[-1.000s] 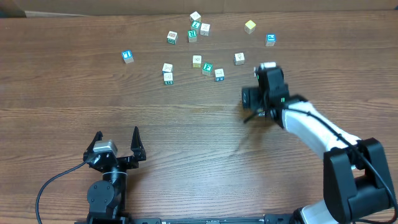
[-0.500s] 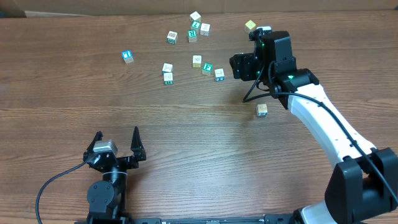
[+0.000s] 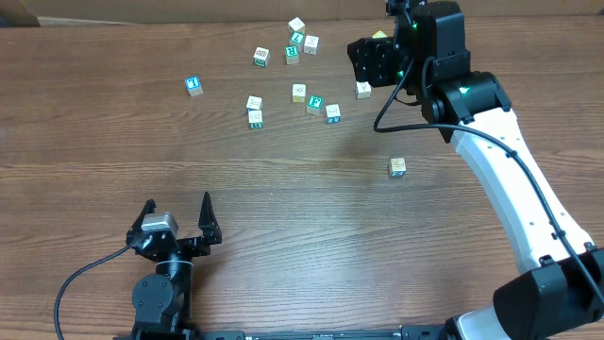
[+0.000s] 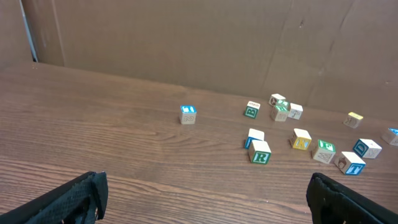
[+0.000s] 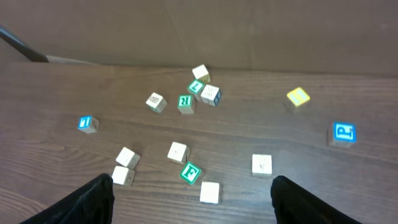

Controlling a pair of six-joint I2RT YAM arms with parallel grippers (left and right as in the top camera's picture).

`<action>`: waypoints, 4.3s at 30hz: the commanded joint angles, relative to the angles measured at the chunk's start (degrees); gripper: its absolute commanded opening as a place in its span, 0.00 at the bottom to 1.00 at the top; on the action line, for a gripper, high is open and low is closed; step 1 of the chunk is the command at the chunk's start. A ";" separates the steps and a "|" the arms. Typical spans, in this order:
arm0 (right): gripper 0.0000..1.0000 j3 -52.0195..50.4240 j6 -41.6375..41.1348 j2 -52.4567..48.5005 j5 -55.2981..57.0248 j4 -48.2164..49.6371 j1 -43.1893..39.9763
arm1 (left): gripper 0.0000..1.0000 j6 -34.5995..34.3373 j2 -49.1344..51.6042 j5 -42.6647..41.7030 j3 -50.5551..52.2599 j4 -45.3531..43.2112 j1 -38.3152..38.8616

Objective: Form a horizontal line
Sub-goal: 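Raise the right gripper and swing it back over the block cluster, then grasp a white block with the right gripper, then carry the white block right and lower it beside the yellow block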

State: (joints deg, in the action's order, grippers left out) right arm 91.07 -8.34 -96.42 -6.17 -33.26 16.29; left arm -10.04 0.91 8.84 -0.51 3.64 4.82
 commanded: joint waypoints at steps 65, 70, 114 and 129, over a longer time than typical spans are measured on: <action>0.24 0.04 -0.90 -30.73 5.27 6.58 5.51 | 0.99 1.25 -0.59 0.13 0.22 -0.02 -0.31; 0.26 0.07 -0.90 -28.35 5.27 3.93 5.51 | 1.00 1.25 -0.59 0.13 0.22 -0.02 -0.31; 0.22 -10.67 -5.64 -10.32 8.15 -24.02 5.27 | 1.00 1.25 -0.59 0.13 0.22 -0.02 -0.31; 0.22 -16.90 -5.62 -10.32 9.11 -15.80 5.33 | 1.00 1.25 -0.59 0.13 0.22 -0.02 -0.31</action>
State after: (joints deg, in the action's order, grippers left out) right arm 75.22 -13.50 -108.27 1.98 -49.93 21.78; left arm -10.04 0.91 8.84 -0.51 3.64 4.82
